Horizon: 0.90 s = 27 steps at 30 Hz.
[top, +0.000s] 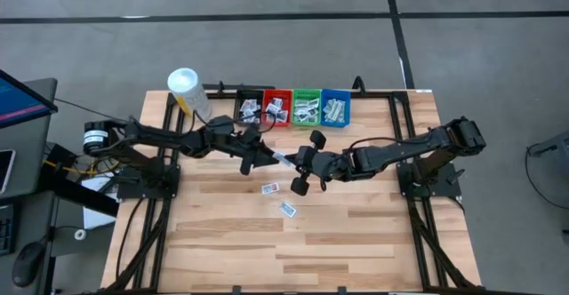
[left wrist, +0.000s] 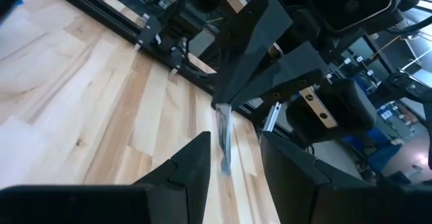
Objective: Pick & Place First Aid Supplies
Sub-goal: Put the right ointment pack into the black bin
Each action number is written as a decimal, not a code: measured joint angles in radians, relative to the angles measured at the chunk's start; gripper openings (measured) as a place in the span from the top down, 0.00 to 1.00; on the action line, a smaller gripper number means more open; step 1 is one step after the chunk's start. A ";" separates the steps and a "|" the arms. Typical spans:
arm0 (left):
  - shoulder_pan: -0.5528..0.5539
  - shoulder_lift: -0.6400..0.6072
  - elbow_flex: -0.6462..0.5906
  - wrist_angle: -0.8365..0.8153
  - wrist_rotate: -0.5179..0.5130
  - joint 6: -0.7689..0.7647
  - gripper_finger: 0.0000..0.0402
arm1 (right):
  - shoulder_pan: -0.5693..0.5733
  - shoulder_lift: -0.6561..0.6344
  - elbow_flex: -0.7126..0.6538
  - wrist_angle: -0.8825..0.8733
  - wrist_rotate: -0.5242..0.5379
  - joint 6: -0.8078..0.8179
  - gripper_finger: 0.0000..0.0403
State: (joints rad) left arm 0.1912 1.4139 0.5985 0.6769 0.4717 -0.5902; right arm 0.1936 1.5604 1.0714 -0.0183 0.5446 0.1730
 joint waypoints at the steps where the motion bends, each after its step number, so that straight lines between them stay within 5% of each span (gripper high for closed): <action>1: -0.002 0.008 0.008 0.001 0.000 0.002 0.67 | 0.000 0.000 0.000 0.000 -0.002 0.000 1.00; 16: -0.010 0.024 0.030 0.013 -0.007 0.036 0.69 | 0.002 0.000 0.000 -0.003 -0.004 0.000 1.00; 27: -0.010 0.024 0.030 0.010 -0.011 0.086 0.93 | 0.002 0.000 0.000 0.000 -0.005 0.001 1.00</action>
State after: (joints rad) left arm 0.1814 1.4376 0.6285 0.6867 0.4608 -0.5042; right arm 0.1951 1.5600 1.0718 -0.0185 0.5400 0.1737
